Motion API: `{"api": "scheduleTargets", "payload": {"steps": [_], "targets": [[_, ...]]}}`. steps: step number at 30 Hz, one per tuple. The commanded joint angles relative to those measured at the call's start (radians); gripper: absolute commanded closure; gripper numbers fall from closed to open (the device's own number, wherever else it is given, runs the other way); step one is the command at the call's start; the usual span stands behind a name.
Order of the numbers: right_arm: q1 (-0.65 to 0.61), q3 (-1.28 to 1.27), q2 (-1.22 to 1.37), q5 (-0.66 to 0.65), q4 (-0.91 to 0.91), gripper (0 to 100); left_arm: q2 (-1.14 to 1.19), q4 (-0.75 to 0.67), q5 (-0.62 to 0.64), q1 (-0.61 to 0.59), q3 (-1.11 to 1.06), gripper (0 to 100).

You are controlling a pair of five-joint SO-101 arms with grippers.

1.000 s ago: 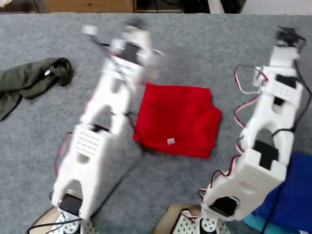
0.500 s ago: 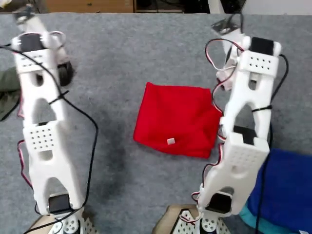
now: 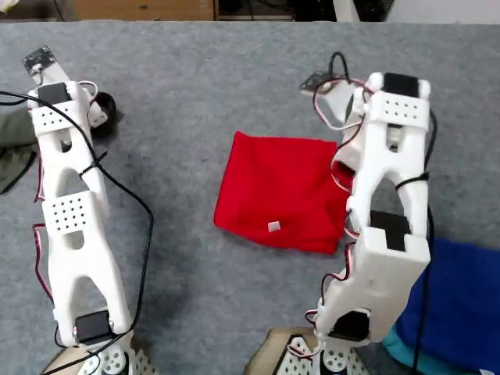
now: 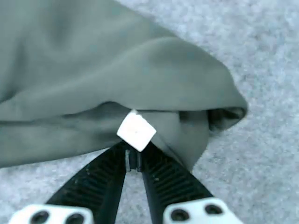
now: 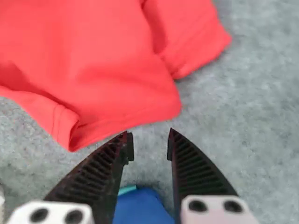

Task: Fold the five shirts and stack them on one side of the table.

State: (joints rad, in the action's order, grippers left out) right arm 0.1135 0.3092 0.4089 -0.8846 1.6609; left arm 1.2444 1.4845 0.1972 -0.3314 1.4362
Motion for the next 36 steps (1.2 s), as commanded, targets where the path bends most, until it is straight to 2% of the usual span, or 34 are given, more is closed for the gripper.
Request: {"api": "scheduleTargets", "payload": {"steps": [1,13,16,21,30,36], "targets": [[-0.041,-0.042,-0.016,-0.011,-0.054,85.7,-0.015,0.009,-0.006,0.02,0.058,98],[0.018,-0.054,0.203,-0.012,-0.249,86.0,-0.013,0.011,-0.009,0.028,0.055,98],[0.021,-0.054,0.209,-0.012,-0.255,86.9,-0.013,0.008,-0.009,0.029,0.052,98],[0.025,0.018,0.209,-0.006,-0.245,99.0,-0.013,0.006,-0.009,0.029,0.051,98],[0.013,0.222,0.214,-0.005,-0.17,99.3,-0.013,0.006,-0.009,0.031,0.051,98],[-0.03,0.271,0.209,-0.005,-0.169,99.3,-0.013,0.005,-0.009,0.031,0.051,98]]}}
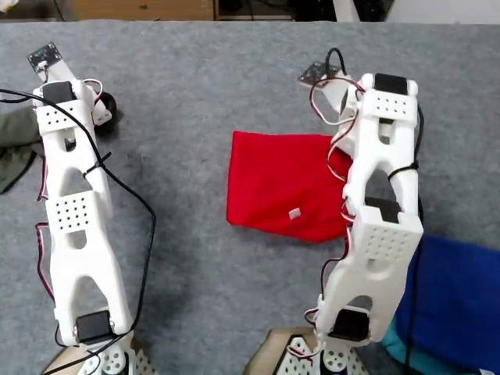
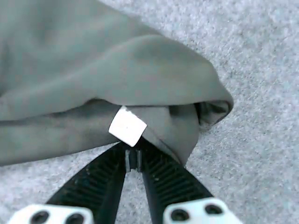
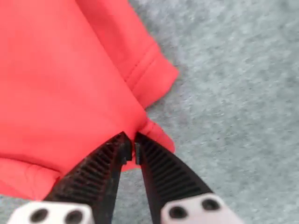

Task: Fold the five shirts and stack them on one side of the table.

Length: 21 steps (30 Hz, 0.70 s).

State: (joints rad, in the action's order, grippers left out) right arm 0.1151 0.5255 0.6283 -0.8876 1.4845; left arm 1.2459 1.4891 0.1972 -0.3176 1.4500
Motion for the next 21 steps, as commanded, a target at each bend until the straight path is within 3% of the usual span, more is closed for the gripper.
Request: {"api": "scheduleTargets", "payload": {"steps": [1,17,21], "targets": [[-0.042,0.054,-0.01,-0.005,0.006,99.3,-0.015,0.0,-0.009,0.017,0.037,98],[-0.124,0.054,-0.004,-0.006,-0.186,98.4,-0.015,0.0,-0.009,0.017,0.037,98],[-0.128,0.056,-0.012,-0.006,-0.129,82.2,-0.015,0.0,-0.009,0.017,0.037,98]]}}
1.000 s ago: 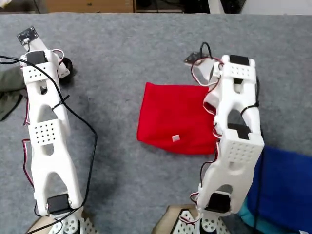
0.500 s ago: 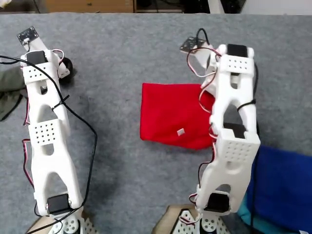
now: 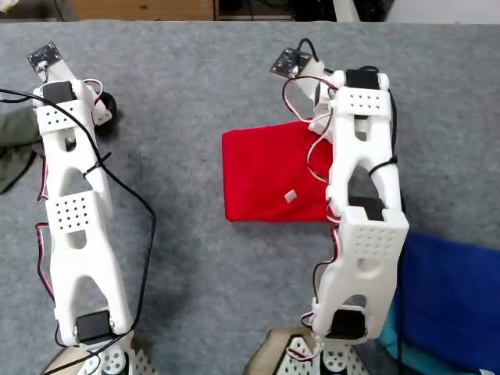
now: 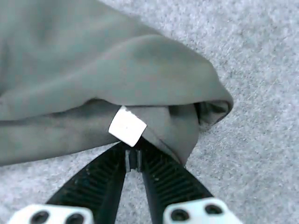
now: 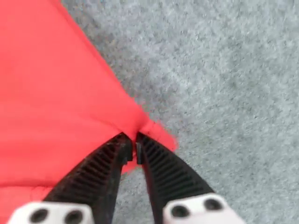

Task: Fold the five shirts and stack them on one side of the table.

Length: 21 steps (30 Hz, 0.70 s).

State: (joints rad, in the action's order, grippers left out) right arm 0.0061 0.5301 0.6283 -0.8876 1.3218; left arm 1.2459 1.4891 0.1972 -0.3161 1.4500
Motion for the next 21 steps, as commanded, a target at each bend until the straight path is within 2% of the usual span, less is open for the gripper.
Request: {"api": "scheduleTargets", "payload": {"steps": [1,3,5,7,11,12,14,21], "targets": [[-0.027,0.062,-0.012,-0.008,0.057,76.6,-0.015,0.0,-0.009,0.015,0.037,98],[-0.035,0.097,-0.01,-0.02,0.106,68.2,-0.015,0.0,-0.009,0.015,0.037,98],[-0.035,0.142,-0.01,-0.025,0.147,67.3,-0.015,0.0,-0.009,0.015,0.037,98],[-0.036,0.193,-0.01,-0.023,0.206,73.0,-0.015,-0.002,-0.009,0.015,0.037,98],[-0.068,0.259,-0.004,-0.021,0.364,96.6,-0.015,-0.002,-0.009,0.015,0.037,98],[-0.082,0.257,-0.004,-0.021,0.387,99.8,-0.015,-0.002,-0.009,0.015,0.037,98],[-0.108,0.219,-0.004,-0.002,0.402,96.0,-0.015,-0.002,-0.009,0.015,0.037,98],[-0.143,0.039,-0.004,0.066,0.299,99.3,-0.015,-0.002,-0.009,0.015,0.037,98]]}}
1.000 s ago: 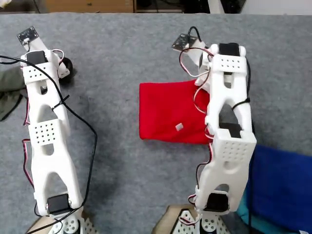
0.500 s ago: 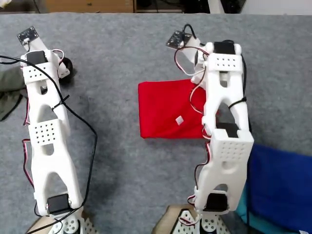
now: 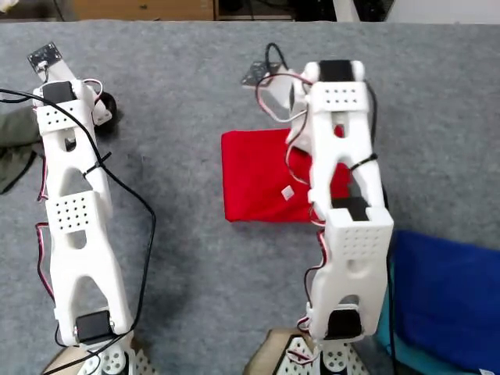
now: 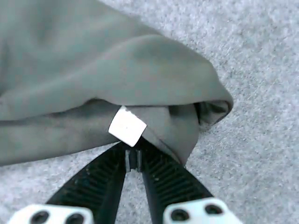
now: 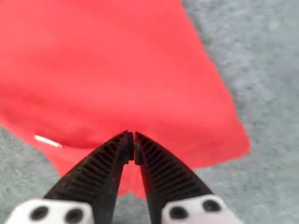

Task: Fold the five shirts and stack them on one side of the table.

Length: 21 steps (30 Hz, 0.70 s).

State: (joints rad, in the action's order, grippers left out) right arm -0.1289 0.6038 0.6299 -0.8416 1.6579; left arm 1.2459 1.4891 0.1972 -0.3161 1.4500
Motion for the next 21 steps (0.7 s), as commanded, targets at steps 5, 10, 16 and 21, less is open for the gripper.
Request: {"api": "scheduleTargets", "payload": {"steps": [5,10,16,21], "targets": [[0.008,-0.11,-0.005,0.025,-0.035,99.3,-0.015,-0.002,-0.009,0.015,0.037,98],[0.058,-0.125,-0.012,0.025,-0.021,99.3,-0.015,-0.002,-0.009,0.015,0.038,98],[0.081,-0.128,-0.012,0.025,0.031,99.3,-0.015,-0.002,-0.009,0.015,0.038,98],[0.096,-0.124,-0.013,0.034,0.052,99.3,-0.015,-0.002,-0.009,0.015,0.038,98]]}}
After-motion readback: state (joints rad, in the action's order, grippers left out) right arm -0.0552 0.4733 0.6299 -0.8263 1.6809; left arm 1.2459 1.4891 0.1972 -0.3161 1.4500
